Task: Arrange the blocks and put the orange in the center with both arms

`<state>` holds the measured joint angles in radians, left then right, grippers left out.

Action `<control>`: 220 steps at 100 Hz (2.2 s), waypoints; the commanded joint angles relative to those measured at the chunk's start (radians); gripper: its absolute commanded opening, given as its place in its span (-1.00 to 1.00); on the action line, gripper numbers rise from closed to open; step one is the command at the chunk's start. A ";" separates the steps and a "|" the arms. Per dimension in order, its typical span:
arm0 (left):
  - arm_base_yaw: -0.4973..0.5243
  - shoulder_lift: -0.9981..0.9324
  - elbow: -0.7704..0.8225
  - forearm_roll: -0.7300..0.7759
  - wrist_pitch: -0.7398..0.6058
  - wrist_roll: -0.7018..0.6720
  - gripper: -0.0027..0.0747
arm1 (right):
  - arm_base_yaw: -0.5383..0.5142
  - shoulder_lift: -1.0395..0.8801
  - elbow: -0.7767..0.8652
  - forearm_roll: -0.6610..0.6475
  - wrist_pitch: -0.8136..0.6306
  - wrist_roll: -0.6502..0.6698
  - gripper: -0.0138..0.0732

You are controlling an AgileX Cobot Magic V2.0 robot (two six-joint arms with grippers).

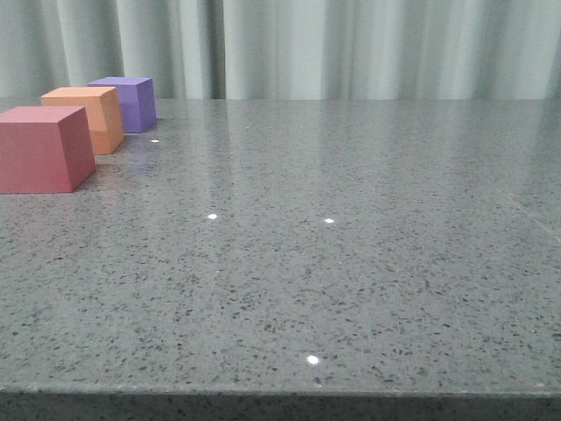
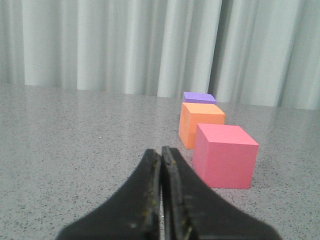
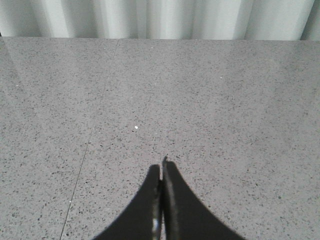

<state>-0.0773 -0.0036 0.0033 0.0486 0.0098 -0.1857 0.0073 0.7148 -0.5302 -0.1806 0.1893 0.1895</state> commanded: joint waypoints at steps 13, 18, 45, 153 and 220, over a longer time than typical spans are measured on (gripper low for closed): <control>0.001 -0.011 0.042 -0.003 -0.077 -0.003 -0.98 | -0.005 -0.003 -0.028 -0.012 -0.068 -0.006 -0.84; 0.001 -0.011 0.042 -0.003 -0.077 -0.003 -0.98 | -0.005 -0.003 -0.028 -0.012 -0.068 -0.006 -0.84; 0.001 -0.011 0.042 -0.003 -0.077 -0.003 -0.98 | -0.005 -0.003 -0.028 -0.012 -0.068 -0.006 -0.84; 0.001 -0.011 0.042 -0.003 -0.077 -0.003 -0.98 | -0.005 -0.322 0.192 0.039 -0.131 -0.006 -0.84; 0.001 -0.011 0.042 -0.003 -0.077 -0.003 -0.98 | -0.004 -0.746 0.518 0.156 -0.189 -0.011 -0.84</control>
<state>-0.0773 -0.0036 0.0033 0.0486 0.0098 -0.1841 0.0073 -0.0104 0.0012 -0.0244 0.0986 0.1895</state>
